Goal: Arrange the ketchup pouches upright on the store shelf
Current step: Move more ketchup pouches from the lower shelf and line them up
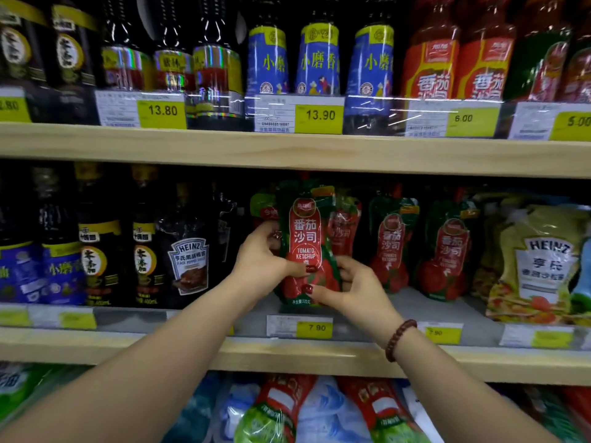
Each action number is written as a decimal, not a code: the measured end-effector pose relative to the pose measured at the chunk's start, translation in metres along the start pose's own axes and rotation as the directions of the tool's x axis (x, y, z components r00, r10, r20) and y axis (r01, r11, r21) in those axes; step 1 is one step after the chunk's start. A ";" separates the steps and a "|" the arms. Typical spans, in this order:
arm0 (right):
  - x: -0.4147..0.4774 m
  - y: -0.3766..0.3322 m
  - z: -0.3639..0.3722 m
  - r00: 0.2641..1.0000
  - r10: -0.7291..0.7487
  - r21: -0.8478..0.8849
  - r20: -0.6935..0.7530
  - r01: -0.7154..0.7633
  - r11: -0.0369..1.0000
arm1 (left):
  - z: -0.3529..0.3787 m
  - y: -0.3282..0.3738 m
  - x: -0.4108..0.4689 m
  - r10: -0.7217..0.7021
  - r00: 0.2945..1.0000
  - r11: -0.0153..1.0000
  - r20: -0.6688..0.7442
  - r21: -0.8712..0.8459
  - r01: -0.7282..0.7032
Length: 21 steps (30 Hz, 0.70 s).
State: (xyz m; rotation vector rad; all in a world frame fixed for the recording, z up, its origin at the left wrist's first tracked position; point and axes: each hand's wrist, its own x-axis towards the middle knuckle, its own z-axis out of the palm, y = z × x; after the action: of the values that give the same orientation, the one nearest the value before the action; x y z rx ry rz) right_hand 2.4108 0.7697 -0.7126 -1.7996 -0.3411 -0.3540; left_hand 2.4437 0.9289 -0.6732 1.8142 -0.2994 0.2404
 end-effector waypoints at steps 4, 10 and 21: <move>-0.016 -0.002 -0.026 0.997 -0.067 -0.448 0.026 0.072 0.891 | 0.007 -0.001 0.004 -0.012 1.000 0.999 -0.007 -0.051 0.011; -0.051 0.024 -0.063 0.983 -0.170 -0.883 0.061 0.133 0.450 | 0.020 -0.001 0.013 0.000 1.000 0.997 0.000 -0.076 0.000; -0.058 0.047 -0.053 0.906 -0.424 -0.897 0.006 0.192 0.399 | 0.109 0.001 0.031 0.101 0.984 0.995 0.144 0.003 -0.103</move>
State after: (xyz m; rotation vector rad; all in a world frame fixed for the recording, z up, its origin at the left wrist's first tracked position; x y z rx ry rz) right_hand 2.3734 0.7043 -0.7648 -2.7037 -0.3595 -1.1939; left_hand 2.4731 0.8205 -0.6907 1.8321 -0.4944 0.1828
